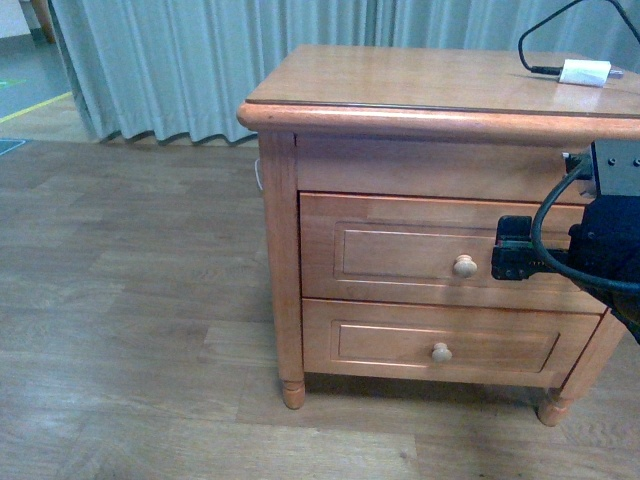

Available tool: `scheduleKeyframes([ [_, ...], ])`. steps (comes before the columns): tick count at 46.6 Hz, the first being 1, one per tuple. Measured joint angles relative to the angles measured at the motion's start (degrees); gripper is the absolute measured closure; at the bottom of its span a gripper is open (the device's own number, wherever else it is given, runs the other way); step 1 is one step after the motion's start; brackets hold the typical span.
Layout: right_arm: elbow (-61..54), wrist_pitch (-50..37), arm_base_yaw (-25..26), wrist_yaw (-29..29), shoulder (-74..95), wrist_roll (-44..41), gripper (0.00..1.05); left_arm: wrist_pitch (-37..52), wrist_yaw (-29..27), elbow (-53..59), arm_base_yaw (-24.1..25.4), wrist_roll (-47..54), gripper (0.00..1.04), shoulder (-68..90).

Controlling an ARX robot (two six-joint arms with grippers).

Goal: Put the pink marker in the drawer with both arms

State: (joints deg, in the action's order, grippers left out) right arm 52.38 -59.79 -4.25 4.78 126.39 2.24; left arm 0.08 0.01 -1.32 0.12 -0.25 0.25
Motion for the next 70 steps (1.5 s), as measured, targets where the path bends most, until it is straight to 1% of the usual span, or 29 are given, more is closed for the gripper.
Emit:
scheduleKeyframes([
  [10,1.9,1.4,0.4,1.1,1.6,0.6,0.08,0.0,0.0,0.0,0.0,0.0,0.06,0.0],
  [20,-2.2,1.9,1.2,-1.7,-3.4,0.8,0.08,0.0,0.0,0.0,0.0,0.0,0.06,0.0],
  [27,-7.9,6.8,2.0,-4.2,-13.0,2.2,0.08,0.0,0.0,0.0,0.0,0.0,0.06,0.0],
  [30,-11.2,11.8,2.4,-6.3,-20.0,3.2,0.08,0.0,0.0,0.0,0.0,0.0,0.06,0.0],
  [33,-13.2,16.3,2.6,-6.9,-25.6,3.5,0.08,0.0,0.0,0.0,0.0,0.0,0.06,0.0],
  [36,-14.8,22.7,2.9,-7.9,-32.6,4.2,0.08,0.0,0.0,0.0,0.0,0.0,0.06,0.0],
  [37,-14.9,23.3,2.9,-8.0,-33.2,4.3,0.08,0.0,0.0,0.0,0.0,0.0,0.06,0.0],
  [40,-15.5,30.6,3.2,-8.5,-41.1,4.9,0.08,0.0,0.0,0.0,0.0,0.0,0.06,0.0],
  [42,-15.5,34.2,3.2,-8.7,-44.9,5.1,0.08,0.0,0.0,0.0,0.0,0.0,0.06,0.0],
  [51,-14.0,55.2,2.9,-9.5,-66.5,4.0,0.08,0.0,0.0,0.0,0.0,0.0,0.06,0.0],
  [56,-10.3,69.6,2.7,-7.8,-78.2,3.4,0.08,0.0,0.0,0.0,0.0,0.0,0.06,0.0],
  [58,-9.8,73.5,2.7,-7.9,-81.8,4.0,0.08,0.0,0.0,0.0,0.0,0.0,0.06,0.0],
  [66,-9.8,74.4,2.7,-7.8,-83.8,4.5,0.08,0.0,0.0,0.0,0.0,0.0,0.06,0.0],
  [67,-10.6,72.6,3.0,-7.0,-83.9,4.0,0.1,0.0,0.0,0.0,0.0,0.0,0.06,0.0],
  [69,-15.5,62.6,3.7,-5.4,-85.8,1.6,0.21,0.0,0.0,0.0,0.0,0.0,0.06,0.0],
  [70,-17.2,59.7,3.8,-5.2,-86.7,0.9,0.24,0.0,0.0,0.0,0.0,0.0,0.06,0.0],
])
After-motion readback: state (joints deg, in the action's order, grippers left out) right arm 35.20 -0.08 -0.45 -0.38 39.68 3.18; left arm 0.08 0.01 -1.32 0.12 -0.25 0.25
